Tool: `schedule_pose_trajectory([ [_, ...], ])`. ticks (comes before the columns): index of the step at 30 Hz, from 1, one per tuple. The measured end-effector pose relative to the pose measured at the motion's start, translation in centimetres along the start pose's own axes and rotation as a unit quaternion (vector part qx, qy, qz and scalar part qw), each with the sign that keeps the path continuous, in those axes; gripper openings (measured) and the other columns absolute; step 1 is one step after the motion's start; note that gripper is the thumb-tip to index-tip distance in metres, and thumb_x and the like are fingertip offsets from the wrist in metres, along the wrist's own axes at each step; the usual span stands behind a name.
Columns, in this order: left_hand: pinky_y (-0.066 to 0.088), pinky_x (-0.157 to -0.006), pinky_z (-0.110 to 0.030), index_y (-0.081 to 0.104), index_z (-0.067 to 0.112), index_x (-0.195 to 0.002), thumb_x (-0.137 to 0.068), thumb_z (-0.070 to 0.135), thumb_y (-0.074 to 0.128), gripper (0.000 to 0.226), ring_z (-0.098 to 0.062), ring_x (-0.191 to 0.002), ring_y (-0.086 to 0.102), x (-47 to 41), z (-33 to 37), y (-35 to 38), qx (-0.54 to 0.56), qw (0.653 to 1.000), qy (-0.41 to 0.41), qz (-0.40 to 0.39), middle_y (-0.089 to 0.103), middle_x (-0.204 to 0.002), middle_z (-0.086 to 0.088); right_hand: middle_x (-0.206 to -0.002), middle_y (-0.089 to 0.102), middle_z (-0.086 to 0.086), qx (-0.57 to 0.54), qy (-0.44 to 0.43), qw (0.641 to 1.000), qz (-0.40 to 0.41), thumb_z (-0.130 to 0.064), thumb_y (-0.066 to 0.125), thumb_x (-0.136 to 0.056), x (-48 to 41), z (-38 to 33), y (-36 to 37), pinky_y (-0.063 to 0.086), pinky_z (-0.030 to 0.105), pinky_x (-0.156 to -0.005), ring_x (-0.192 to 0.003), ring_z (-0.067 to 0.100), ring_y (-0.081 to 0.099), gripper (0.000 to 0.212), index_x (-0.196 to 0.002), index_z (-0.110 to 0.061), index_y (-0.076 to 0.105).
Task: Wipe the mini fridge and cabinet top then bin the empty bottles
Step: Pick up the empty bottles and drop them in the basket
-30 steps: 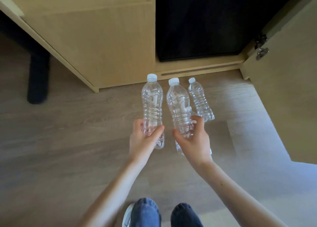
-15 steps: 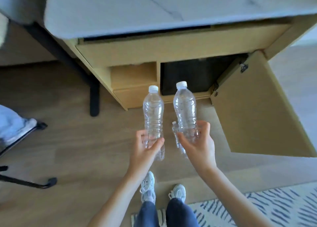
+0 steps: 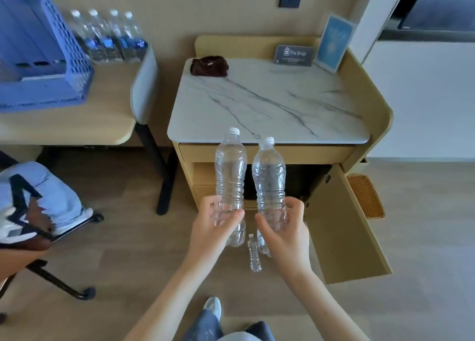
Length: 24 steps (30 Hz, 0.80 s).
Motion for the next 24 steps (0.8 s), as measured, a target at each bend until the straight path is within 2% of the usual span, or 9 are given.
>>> schedule_pose_trajectory([
  [4, 0.049, -0.064, -0.009, 0.055, 0.043, -0.104, -0.066, 0.053, 0.077, 0.045, 0.001, -0.090, 0.070, 1.1, 0.3, 0.7, 0.012, 1.000, 0.005, -0.001, 0.071, -0.099, 0.022, -0.091, 0.069, -0.021, -0.013, -0.009, 1.000, 0.002, -0.046, 0.075, -0.077, 1.0, -0.5, -1.1, 0.046, 0.015, -0.057, -0.073, 0.002, 0.068, 0.050, -0.111, -0.050, 0.038],
  [8, 0.052, -0.057, -0.012, 0.055, 0.040, -0.107, -0.070, 0.049, 0.076, 0.043, 0.008, -0.084, 0.068, 0.1, 1.2, 2.5, 0.014, 0.999, 0.013, -0.044, 0.067, -0.097, 0.032, -0.092, 0.070, -0.021, -0.011, -0.001, 0.999, 0.036, -0.043, 0.076, -0.080, 1.0, -0.7, -3.4, 0.049, 0.016, -0.061, -0.076, 0.001, 0.069, 0.052, -0.113, -0.051, 0.037],
  [10, 0.052, -0.060, -0.012, 0.054, 0.040, -0.110, -0.068, 0.055, 0.077, 0.050, 0.007, -0.087, 0.068, -0.7, 2.2, 4.2, 0.001, 0.996, 0.026, -0.089, 0.067, -0.100, 0.031, -0.096, 0.069, -0.023, -0.011, 0.004, 0.997, 0.076, -0.045, 0.076, -0.080, 1.2, -0.9, -5.3, 0.051, 0.015, -0.061, -0.078, 0.001, 0.069, 0.054, -0.115, -0.054, 0.035],
  [14, 0.052, -0.062, -0.012, 0.056, 0.051, -0.097, -0.067, 0.057, 0.076, 0.037, 0.004, -0.090, 0.068, -1.8, 4.1, 9.1, -0.021, 0.977, 0.054, -0.205, 0.069, -0.101, 0.021, -0.103, 0.064, -0.033, -0.007, 0.026, 0.980, 0.199, -0.058, 0.071, -0.073, 2.8, -0.9, -10.0, 0.054, 0.014, -0.065, -0.084, -0.002, 0.070, 0.057, -0.116, -0.057, 0.034],
  [17, 0.054, -0.063, -0.017, 0.054, 0.037, -0.112, -0.062, 0.063, 0.074, 0.060, 0.001, -0.093, 0.067, -1.1, 4.9, 13.5, -0.041, 0.948, 0.064, -0.308, 0.068, -0.107, 0.011, -0.102, 0.065, -0.033, -0.006, 0.052, 0.950, 0.307, -0.062, 0.070, -0.068, 6.0, -0.2, -13.7, 0.050, 0.009, -0.063, -0.083, -0.005, 0.069, 0.062, -0.119, -0.048, 0.038],
  [20, 0.053, -0.069, -0.017, 0.053, 0.033, -0.115, -0.061, 0.063, 0.074, 0.065, 0.003, -0.095, 0.066, 1.1, 5.5, 17.7, -0.055, 0.912, 0.077, -0.399, 0.068, -0.108, 0.012, -0.099, 0.067, -0.030, 0.020, 0.068, 0.910, 0.408, -0.057, 0.075, -0.071, 10.7, 0.4, -16.6, 0.047, 0.005, -0.062, -0.078, -0.005, 0.069, 0.058, -0.116, -0.041, 0.041],
  [24, 0.051, -0.082, -0.026, 0.053, 0.034, -0.114, -0.059, 0.063, 0.074, 0.066, 0.001, -0.097, 0.067, 6.3, 5.0, 22.9, -0.077, 0.853, 0.080, -0.511, 0.069, -0.112, 0.009, -0.092, 0.068, -0.015, 0.052, 0.120, 0.843, 0.522, -0.044, 0.081, -0.077, 19.0, 2.0, -19.1, 0.054, 0.017, -0.065, -0.080, 0.001, 0.067, 0.059, -0.121, -0.034, 0.043],
])
Point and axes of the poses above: each hand's wrist, its own x-axis away from the middle knuckle, its own y-axis out of the palm, z = x × y, the point moved 10 cm from there along -x, towards the middle knuckle
